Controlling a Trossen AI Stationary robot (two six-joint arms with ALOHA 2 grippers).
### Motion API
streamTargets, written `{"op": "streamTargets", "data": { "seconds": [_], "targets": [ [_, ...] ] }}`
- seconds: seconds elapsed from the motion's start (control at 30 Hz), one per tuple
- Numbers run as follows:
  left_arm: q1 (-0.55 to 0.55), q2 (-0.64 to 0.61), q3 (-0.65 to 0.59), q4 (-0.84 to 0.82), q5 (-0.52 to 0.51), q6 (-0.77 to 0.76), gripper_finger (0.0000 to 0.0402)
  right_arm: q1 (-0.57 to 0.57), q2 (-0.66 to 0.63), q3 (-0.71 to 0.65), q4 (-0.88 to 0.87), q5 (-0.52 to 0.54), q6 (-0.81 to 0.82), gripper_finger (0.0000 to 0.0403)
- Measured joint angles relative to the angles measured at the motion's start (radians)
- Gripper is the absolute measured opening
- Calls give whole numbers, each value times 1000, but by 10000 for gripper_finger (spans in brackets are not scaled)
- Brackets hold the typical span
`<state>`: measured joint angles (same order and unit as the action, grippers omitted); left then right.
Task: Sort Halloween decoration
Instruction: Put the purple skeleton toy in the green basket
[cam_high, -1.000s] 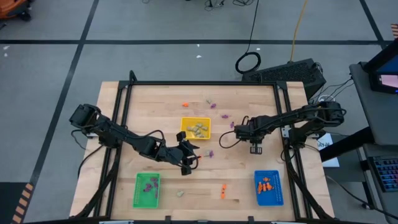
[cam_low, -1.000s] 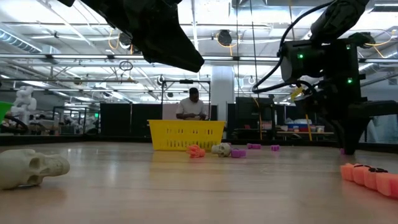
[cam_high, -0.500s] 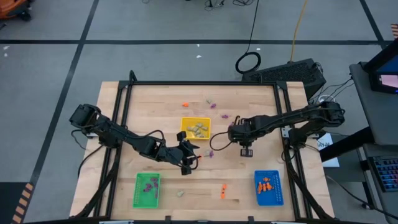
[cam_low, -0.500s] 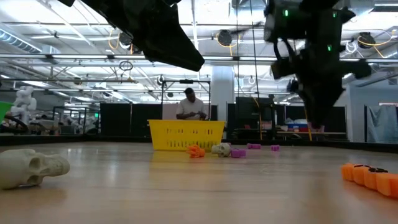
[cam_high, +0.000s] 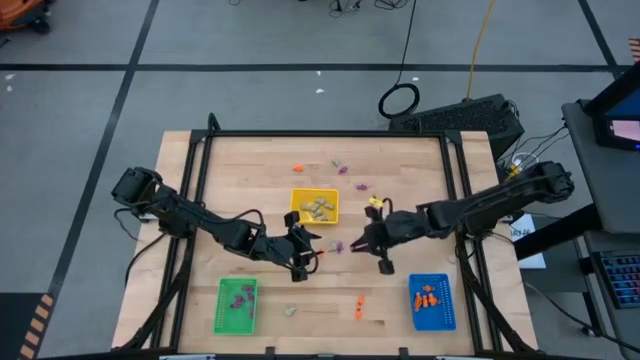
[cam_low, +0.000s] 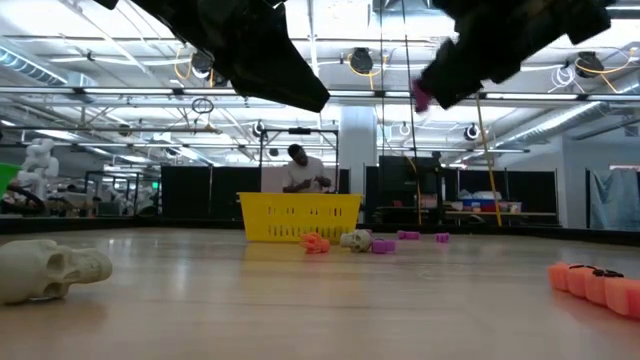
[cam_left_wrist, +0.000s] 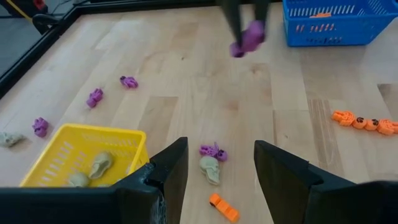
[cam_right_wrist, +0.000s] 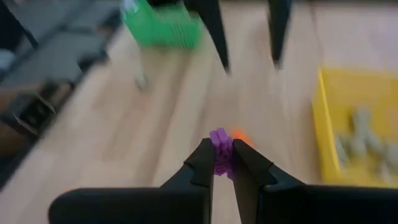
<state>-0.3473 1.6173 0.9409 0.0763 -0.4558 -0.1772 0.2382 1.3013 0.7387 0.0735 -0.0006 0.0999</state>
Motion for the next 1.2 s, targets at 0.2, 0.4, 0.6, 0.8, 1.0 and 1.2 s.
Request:
{"op": "streamTargets", "data": {
  "seconds": [0.2, 0.4, 0.6, 0.8, 1.0, 1.2],
  "targets": [
    [0, 0, 0, -12, -29, 9, 182, 24, 10, -118, 406, 2, -41, 20],
    [0, 0, 0, -8, -75, 81, 182, 26, 10, -198, 731, 3, -63, 20],
    [0, 0, 0, 17, -85, 141, 182, 26, 10, -207, 866, 3, -97, 20],
    [0, 0, 0, 108, -83, 167, 182, 26, 10, -207, 900, 3, -115, 20],
    [0, 0, 0, 235, -57, 236, 182, 26, 10, -207, 903, 3, -129, 20],
    [0, 0, 0, 400, 5, 325, 182, 26, 10, -207, 906, 3, -150, 20]
  ]
}}
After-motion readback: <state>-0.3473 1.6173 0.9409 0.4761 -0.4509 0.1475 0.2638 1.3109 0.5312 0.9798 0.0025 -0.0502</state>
